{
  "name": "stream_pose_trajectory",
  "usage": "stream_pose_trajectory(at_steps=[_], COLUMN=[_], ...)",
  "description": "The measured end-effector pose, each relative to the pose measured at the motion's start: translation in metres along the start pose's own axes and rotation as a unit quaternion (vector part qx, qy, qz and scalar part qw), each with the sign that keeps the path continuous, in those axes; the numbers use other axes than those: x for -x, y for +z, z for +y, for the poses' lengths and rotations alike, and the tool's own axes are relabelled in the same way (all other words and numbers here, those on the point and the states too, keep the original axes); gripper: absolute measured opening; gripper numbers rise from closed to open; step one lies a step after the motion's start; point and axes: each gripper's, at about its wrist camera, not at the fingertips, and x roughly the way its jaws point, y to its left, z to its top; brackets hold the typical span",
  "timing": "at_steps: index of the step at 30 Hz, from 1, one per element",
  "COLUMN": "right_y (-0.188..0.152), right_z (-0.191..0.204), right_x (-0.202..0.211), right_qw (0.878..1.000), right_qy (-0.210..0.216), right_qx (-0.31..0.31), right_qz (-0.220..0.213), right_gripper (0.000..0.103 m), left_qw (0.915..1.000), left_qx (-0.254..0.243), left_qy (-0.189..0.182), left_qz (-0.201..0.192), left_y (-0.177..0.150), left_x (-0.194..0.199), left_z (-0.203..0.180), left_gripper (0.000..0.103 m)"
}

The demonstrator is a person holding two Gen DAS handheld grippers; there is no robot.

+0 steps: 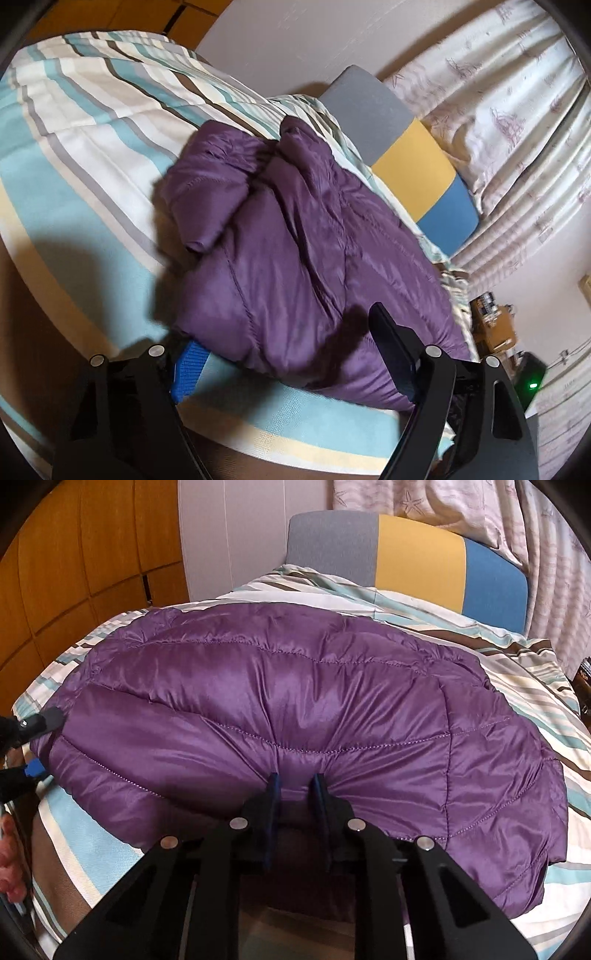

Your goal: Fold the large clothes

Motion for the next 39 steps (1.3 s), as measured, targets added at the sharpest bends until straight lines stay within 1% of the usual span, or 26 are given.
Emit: stream_pose_trajectory(at_steps=[1, 2, 4, 5, 7, 8, 9, 10, 12, 13, 14, 15, 16, 18, 20, 21, 22, 24, 27, 29, 31, 32, 33, 34, 36, 39], right_y=[-0.001, -0.001, -0.002, -0.002, -0.004, -0.003, -0.003, -0.003, -0.003, -0.004, -0.004, -0.004, -0.004, -0.004, -0.004, -0.004, -0.004, -0.004, -0.003, -0.003, -0.003, -0.004, -0.006, -0.006, -0.009, -0.015], right_z=[0.000, -0.001, -0.002, -0.003, -0.005, -0.007, -0.009, -0.010, -0.012, -0.013, -0.012, -0.012, -0.012, -0.011, -0.011, -0.010, -0.009, -0.010, -0.013, -0.019, -0.025, -0.029, -0.034, -0.037, -0.051, -0.080], right_x=[0.000, 0.000, 0.000, 0.000, 0.001, 0.002, 0.003, 0.003, 0.004, 0.004, 0.004, 0.005, 0.004, 0.003, 0.002, 0.002, 0.001, 0.001, 0.001, 0.005, 0.013, 0.021, 0.030, 0.036, 0.051, 0.062], right_qw=[1.000, 1.000, 1.000, 1.000, 1.000, 1.000, 1.000, 1.000, 1.000, 1.000, 1.000, 1.000, 1.000, 1.000, 1.000, 1.000, 1.000, 1.000, 0.999, 0.997, 0.996, 0.995, 0.994, 0.994, 0.993, 0.986], right_qy=[0.002, 0.003, 0.005, 0.006, 0.009, 0.011, 0.012, 0.013, 0.015, 0.016, 0.017, 0.017, 0.016, 0.014, 0.010, 0.008, 0.007, 0.008, 0.017, 0.035, 0.044, 0.044, 0.036, 0.027, -0.025, -0.102], right_qx=[-0.002, -0.003, -0.005, -0.006, -0.010, -0.011, -0.012, -0.013, -0.015, -0.017, -0.018, -0.018, -0.018, -0.018, -0.019, -0.020, -0.021, -0.026, -0.040, -0.062, -0.080, -0.090, -0.096, -0.097, -0.097, -0.118], right_qz=[-0.001, -0.001, -0.004, -0.004, -0.006, -0.006, -0.007, -0.007, -0.011, -0.010, -0.010, -0.009, -0.009, -0.008, -0.006, -0.006, -0.005, -0.004, -0.004, -0.011, -0.020, -0.028, -0.043, -0.052, -0.067, -0.063], right_gripper=[0.017, 0.017, 0.017, 0.017, 0.017, 0.017, 0.017, 0.017, 0.017, 0.017, 0.017, 0.017, 0.017, 0.017, 0.017, 0.017, 0.017, 0.017, 0.018, 0.020, 0.033, 0.046, 0.051, 0.051, 0.051, 0.052], left_qw=[0.9999, 1.0000, 0.9995, 0.9978, 0.9922, 0.9869, 0.9834, 0.9797, 0.9753, 0.9768, 0.9813, 0.9879, 0.9919, 0.9945, 0.9918, 0.9864, 0.9819, 0.9664, 0.9477, 0.9395, 0.9284, 0.9244, 0.9194, 0.9174, 0.9154, 0.9085], left_qx=[-0.005, -0.001, 0.028, 0.057, 0.116, 0.154, 0.175, 0.196, 0.218, 0.211, 0.189, 0.146, 0.106, 0.034, -0.039, -0.092, -0.124, -0.204, -0.277, -0.306, -0.338, -0.350, -0.363, -0.368, -0.375, -0.393], left_qy=[0.007, 0.002, -0.011, -0.024, -0.033, -0.033, -0.032, -0.029, -0.034, -0.025, -0.016, -0.001, 0.009, 0.023, 0.040, 0.048, 0.051, 0.058, 0.063, 0.066, 0.078, 0.081, 0.084, 0.083, 0.079, 0.079], left_qz=[-0.006, -0.008, -0.014, -0.021, -0.032, -0.036, -0.035, -0.027, -0.016, -0.024, -0.034, -0.052, -0.068, -0.096, -0.115, -0.127, -0.134, -0.145, -0.145, -0.139, -0.132, -0.130, -0.127, -0.126, -0.123, -0.119], left_y=[-0.001, -0.001, 0.004, 0.010, 0.021, 0.027, 0.031, 0.034, 0.036, 0.038, 0.039, 0.042, 0.044, 0.045, 0.042, 0.039, 0.036, 0.028, 0.015, 0.009, 0.003, 0.001, -0.001, -0.005, -0.008, -0.016], left_x=[-0.003, -0.005, -0.010, -0.013, -0.018, -0.023, -0.027, -0.033, -0.041, -0.037, -0.031, -0.023, -0.017, -0.007, -0.002, 0.002, 0.004, 0.006, 0.004, -0.001, -0.007, -0.010, -0.012, -0.012, -0.017, -0.023], left_z=[-0.005, -0.008, -0.007, -0.003, 0.008, 0.015, 0.020, 0.024, 0.027, 0.021, 0.012, -0.003, -0.017, -0.047, -0.075, -0.094, -0.106, -0.139, -0.170, -0.184, -0.198, -0.202, -0.208, -0.208, -0.216, -0.227], left_gripper=[0.082, 0.082, 0.082, 0.082, 0.076, 0.066, 0.051, 0.043, 0.029, 0.026, 0.021, 0.019, 0.019, 0.019, 0.019, 0.019, 0.019, 0.019, 0.019, 0.019, 0.019, 0.019, 0.019, 0.019, 0.019, 0.020])
